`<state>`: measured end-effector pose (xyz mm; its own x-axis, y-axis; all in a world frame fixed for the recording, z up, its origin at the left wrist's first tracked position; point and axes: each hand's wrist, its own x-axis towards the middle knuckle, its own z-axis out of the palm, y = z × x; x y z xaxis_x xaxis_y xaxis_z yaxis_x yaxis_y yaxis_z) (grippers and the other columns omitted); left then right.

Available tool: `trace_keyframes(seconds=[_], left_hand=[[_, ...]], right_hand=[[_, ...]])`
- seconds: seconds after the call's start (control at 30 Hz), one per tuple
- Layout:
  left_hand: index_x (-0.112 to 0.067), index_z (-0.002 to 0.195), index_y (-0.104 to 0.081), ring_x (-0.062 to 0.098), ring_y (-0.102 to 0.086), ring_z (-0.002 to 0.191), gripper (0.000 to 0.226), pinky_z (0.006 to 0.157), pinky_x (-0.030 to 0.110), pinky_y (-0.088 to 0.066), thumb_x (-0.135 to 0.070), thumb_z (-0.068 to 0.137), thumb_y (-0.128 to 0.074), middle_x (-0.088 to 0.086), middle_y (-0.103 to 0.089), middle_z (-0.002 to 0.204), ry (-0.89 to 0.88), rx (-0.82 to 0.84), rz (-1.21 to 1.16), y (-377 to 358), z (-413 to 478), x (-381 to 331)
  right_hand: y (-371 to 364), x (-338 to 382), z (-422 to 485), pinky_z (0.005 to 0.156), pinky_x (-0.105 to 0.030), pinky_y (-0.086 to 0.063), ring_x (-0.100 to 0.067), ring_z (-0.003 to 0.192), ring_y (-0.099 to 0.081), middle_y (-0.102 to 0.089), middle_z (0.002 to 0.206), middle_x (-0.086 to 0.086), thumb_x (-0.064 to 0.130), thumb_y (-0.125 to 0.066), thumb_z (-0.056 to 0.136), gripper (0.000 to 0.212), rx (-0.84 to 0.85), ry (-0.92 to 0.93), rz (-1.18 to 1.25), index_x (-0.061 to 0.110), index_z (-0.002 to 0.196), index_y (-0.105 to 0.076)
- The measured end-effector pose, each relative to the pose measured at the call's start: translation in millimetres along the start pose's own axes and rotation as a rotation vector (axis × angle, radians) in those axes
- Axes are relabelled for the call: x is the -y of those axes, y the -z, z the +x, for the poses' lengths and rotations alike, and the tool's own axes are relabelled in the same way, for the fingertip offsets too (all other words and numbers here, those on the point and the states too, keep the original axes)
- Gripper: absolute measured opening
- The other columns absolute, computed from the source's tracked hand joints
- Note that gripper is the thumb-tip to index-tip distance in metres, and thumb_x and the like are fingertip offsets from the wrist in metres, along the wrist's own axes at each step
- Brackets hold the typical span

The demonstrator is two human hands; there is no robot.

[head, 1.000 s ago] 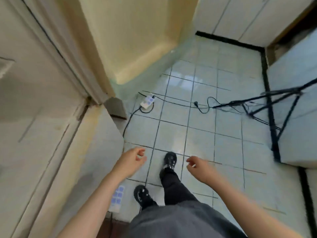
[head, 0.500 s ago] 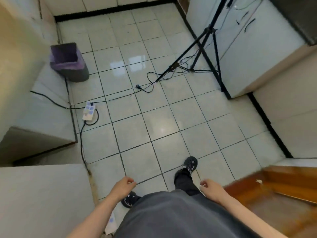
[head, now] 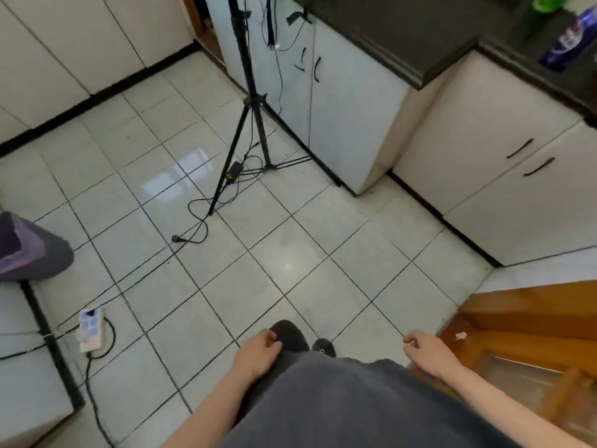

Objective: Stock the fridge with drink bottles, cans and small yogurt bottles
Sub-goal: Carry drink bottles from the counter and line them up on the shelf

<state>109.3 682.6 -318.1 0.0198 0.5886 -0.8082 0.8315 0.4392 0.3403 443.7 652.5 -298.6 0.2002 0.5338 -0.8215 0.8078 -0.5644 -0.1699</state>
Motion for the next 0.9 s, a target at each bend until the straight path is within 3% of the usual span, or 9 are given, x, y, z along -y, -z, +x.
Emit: trace_keyframes(seconds=[0.13, 0.33, 0.43, 0.5, 0.63, 0.73, 0.9], left_hand=[[-0.02, 0.122, -0.058, 0.017, -0.057, 0.109, 0.031, 0.093, 0.025, -0.043, -0.028, 0.093, -0.051, 0.001, -0.062, 0.119, -0.154, 0.035, 0.155, 23, 42, -74], [-0.012, 0.111, -0.062, 0.023, -0.058, 0.111, 0.026, 0.092, 0.027, -0.042, -0.027, 0.094, -0.051, 0.008, -0.065, 0.117, -0.114, 0.191, 0.258, 67, 150, -163], [0.002, 0.098, -0.061, 0.033, -0.059, 0.108, 0.03, 0.085, 0.033, -0.044, -0.025, 0.095, -0.049, 0.023, -0.065, 0.111, -0.093, 0.268, 0.425, 103, 213, -224], [-0.005, 0.092, -0.054, 0.03, -0.059, 0.103, 0.023, 0.077, 0.03, -0.04, -0.026, 0.096, -0.046, 0.016, -0.062, 0.101, -0.104, 0.267, 0.585, 128, 242, -272], [-0.012, 0.126, -0.052, 0.026, -0.054, 0.117, 0.035, 0.094, 0.03, -0.041, -0.032, 0.098, -0.044, 0.011, -0.058, 0.128, -0.28, 0.159, 0.728, 158, 295, -385], [-0.014, 0.131, -0.05, 0.026, -0.053, 0.118, 0.038, 0.094, 0.029, -0.04, -0.032, 0.098, -0.044, 0.009, -0.057, 0.131, -0.378, 0.224, 0.782, 157, 313, -463], [-0.015, 0.131, -0.049, 0.025, -0.052, 0.119, 0.039, 0.094, 0.026, -0.038, -0.034, 0.098, -0.047, 0.008, -0.055, 0.133, -0.377, 0.352, 0.781, 127, 329, -549]], right_hand=[[26, -21, 25, 0.097, -0.031, -0.045, -0.021, 0.112, -0.056, -0.06, 0.124, -0.006, 0.021, -0.045, 0.096, 0.03, -0.014, -0.107, 0.192, 0.013, 0.124, -0.055], [50, -27, 62, 0.089, -0.029, -0.051, -0.009, 0.094, -0.058, -0.062, 0.108, 0.004, 0.026, -0.053, 0.094, 0.01, 0.013, -0.264, 0.489, 0.024, 0.103, -0.058], [92, -33, 79, 0.088, -0.027, -0.046, -0.008, 0.093, -0.056, -0.061, 0.109, 0.004, 0.023, -0.053, 0.095, 0.012, -0.045, -0.377, 0.65, 0.022, 0.106, -0.057], [126, -37, 85, 0.09, -0.027, -0.045, -0.01, 0.095, -0.055, -0.061, 0.112, 0.002, 0.023, -0.052, 0.096, 0.015, -0.103, -0.441, 0.679, 0.02, 0.109, -0.057], [188, -35, 111, 0.095, -0.027, -0.042, -0.016, 0.11, -0.056, -0.06, 0.121, -0.002, 0.023, -0.05, 0.096, 0.026, -0.25, -0.475, 0.752, 0.016, 0.12, -0.057], [220, -27, 128, 0.093, -0.025, -0.044, -0.015, 0.109, -0.057, -0.061, 0.12, -0.001, 0.024, -0.051, 0.096, 0.029, -0.289, -0.496, 0.82, 0.016, 0.124, -0.055], [269, -32, 165, 0.093, -0.023, -0.046, -0.01, 0.104, -0.057, -0.062, 0.12, 0.003, 0.025, -0.05, 0.095, 0.027, -0.3, -0.456, 0.826, 0.02, 0.121, -0.057]])
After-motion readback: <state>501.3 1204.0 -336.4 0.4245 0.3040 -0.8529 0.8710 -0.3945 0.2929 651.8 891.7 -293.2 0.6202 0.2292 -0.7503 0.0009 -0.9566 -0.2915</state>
